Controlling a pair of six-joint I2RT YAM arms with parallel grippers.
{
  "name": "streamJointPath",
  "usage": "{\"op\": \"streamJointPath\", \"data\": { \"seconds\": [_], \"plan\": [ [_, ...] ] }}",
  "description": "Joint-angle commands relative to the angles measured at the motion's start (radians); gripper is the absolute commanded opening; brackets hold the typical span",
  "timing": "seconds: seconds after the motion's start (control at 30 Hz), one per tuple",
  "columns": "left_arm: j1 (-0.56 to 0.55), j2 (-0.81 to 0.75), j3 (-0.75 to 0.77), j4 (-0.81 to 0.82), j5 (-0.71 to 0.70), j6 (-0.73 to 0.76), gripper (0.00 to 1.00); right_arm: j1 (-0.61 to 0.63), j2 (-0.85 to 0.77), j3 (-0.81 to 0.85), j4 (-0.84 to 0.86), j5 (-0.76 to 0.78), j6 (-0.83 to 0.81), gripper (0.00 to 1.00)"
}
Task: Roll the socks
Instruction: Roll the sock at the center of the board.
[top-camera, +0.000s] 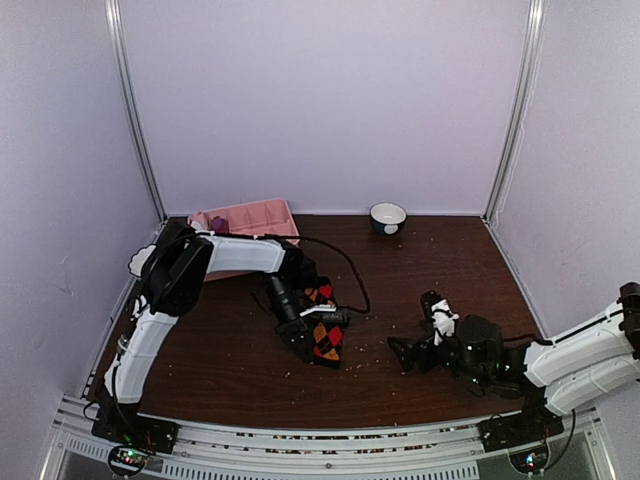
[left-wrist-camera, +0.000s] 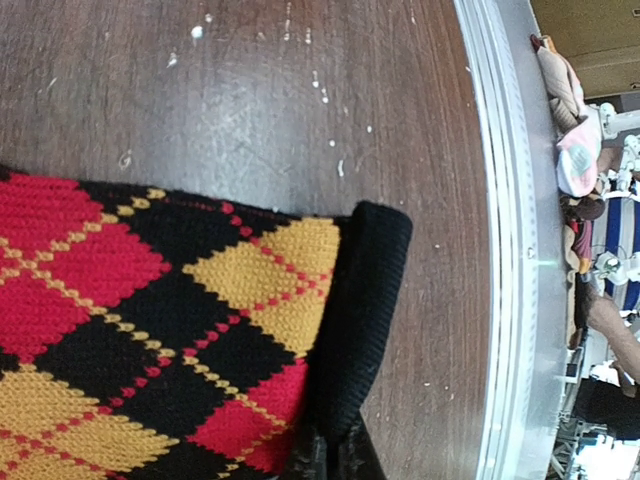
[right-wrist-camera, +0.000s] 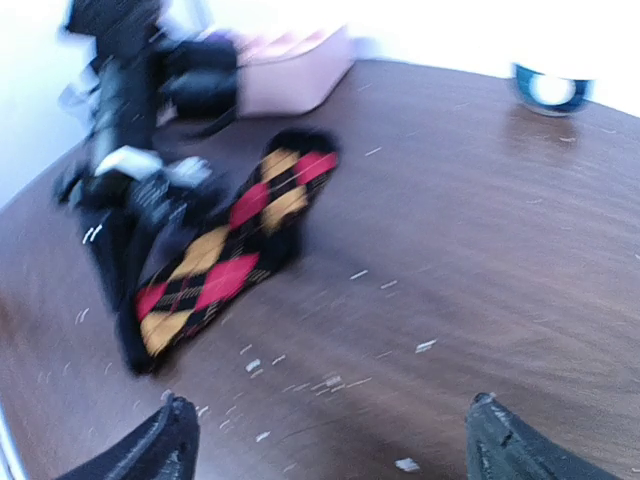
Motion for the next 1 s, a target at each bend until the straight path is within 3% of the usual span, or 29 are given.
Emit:
{"op": "streamJointPath", "data": {
  "seconds": [0.0,0.3,0.7,0.97],
  "plan": [
    [0.009,0.066,0.059,-0.103,0.017,0.015,0.02,0.089,0.104,0.044,0.113,-0.150,-0.215,0.87],
    [0.037,0.095,0.048,-0.060,-0.022,-0.079,0.01,0.203,0.349,0.242,0.117,-0.262,-0.440,0.50],
    [0.046,0.095,0.027,-0.029,-0.069,-0.116,0.03,0.184,0.582,0.418,0.100,-0.379,-0.515,0.29],
    [0.047,0.096,0.038,-0.035,-0.085,-0.116,0.04,0.161,0.644,0.487,0.041,-0.381,-0.557,0.28]
  ]
}}
